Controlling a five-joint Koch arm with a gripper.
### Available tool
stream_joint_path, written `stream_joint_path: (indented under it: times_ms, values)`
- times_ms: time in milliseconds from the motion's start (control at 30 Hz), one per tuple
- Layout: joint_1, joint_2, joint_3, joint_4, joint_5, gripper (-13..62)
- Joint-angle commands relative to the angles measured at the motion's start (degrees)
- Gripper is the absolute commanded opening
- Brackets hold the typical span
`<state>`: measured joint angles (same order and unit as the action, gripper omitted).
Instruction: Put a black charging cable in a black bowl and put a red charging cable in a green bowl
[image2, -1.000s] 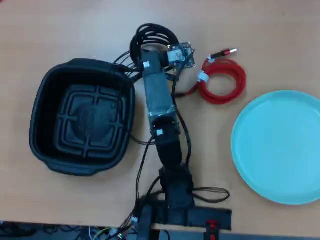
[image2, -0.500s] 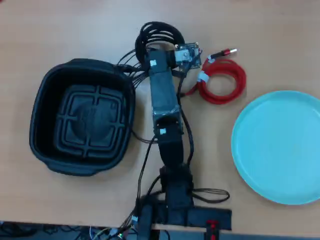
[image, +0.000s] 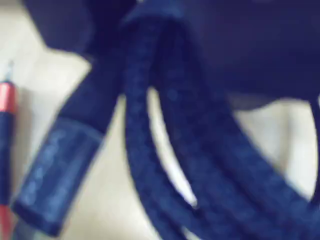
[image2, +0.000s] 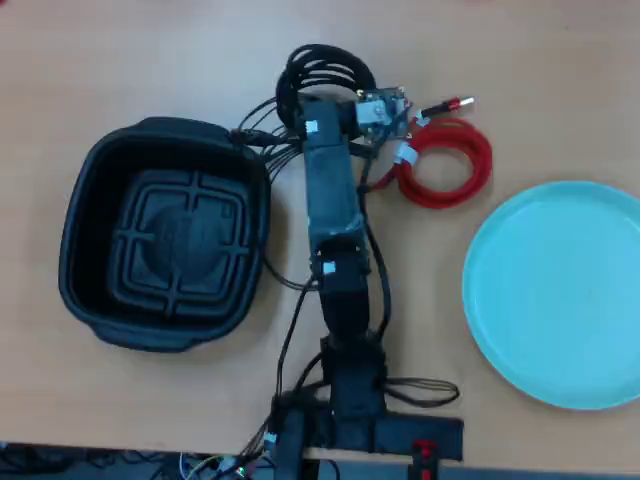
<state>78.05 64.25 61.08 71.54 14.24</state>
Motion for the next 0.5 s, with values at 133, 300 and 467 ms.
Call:
stream_joint_path:
  times_ms: [133, 300, 467]
  values:
    - [1.76, 8.53, -38.76, 2.64, -0.97, -6.5]
    - [2.64, 10.02, -38.94, 5.27, -0.97, -6.4]
    - [3.08, 13.27, -38.50, 10.28, -1.14, -6.4]
